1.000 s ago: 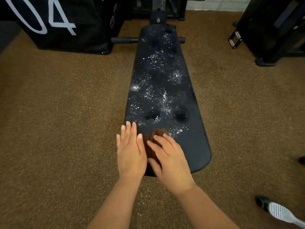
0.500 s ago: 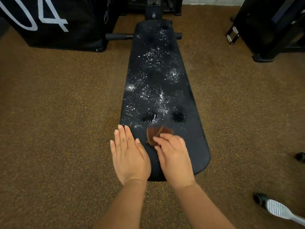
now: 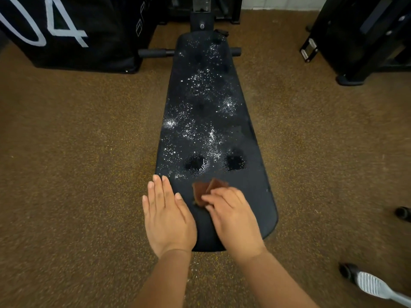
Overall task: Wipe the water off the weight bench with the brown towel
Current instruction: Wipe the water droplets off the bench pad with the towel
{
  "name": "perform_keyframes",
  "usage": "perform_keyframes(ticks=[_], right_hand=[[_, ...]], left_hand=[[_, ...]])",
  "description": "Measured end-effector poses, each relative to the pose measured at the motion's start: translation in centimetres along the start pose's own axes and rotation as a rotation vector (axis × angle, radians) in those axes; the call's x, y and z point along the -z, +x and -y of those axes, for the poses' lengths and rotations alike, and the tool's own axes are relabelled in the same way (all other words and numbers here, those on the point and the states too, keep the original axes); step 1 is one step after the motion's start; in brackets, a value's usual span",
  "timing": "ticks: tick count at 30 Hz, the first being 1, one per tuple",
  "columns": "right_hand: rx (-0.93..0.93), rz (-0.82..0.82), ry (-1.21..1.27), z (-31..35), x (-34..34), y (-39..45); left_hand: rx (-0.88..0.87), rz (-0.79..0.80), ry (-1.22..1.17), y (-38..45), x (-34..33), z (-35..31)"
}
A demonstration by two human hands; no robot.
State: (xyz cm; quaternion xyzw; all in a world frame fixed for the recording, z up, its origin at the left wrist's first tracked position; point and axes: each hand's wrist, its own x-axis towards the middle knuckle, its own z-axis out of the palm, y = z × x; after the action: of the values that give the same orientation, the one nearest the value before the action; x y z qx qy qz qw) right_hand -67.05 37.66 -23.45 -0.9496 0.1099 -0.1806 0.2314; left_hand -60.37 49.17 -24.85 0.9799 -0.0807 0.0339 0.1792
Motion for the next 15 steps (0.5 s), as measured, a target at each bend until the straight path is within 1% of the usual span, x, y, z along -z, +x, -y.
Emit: perform_keyframes(ticks=[1,3,6,8,9,10,11,13,15], right_hand=[[0.030,0.025,-0.002,-0.9,1.0,-0.8],[0.017,0.025,-0.048,-3.4,3.1,-1.6],[-0.127,-0.039,-0.152,-6.5,4.6,-0.4],[-0.262,-0.113,-0.161,-6.1,3.3,1.3],[-0.309,-0.146,-0.143,-5.1,2.3,2.1],[-0.318,-0.165,-0.112,-3.8,1.2,2.6],[-0.278,-0.163,-0.076,-2.3,0.3,2.8],[-0.130,-0.096,-0.015,-0.1,-0.4,1.6],[-0.022,-0.003,0.015,-0.5,0.9,-0.5]], left_hand=[[0.001,0.000,0.001,0.0,0.0,0.0],[0.000,-0.001,0.005,0.0,0.1,-0.1],[0.001,-0.006,0.005,0.0,0.2,-0.3],[0.003,-0.008,0.005,0.0,0.2,-0.3],[0.001,-0.008,0.006,-0.1,0.1,-0.2],[0.000,-0.006,0.005,-0.1,0.1,-0.2],[-0.002,-0.006,0.002,0.0,0.1,-0.1],[-0.005,-0.006,0.003,0.0,0.0,0.0],[-0.010,-0.005,0.010,-0.1,0.0,0.0]])
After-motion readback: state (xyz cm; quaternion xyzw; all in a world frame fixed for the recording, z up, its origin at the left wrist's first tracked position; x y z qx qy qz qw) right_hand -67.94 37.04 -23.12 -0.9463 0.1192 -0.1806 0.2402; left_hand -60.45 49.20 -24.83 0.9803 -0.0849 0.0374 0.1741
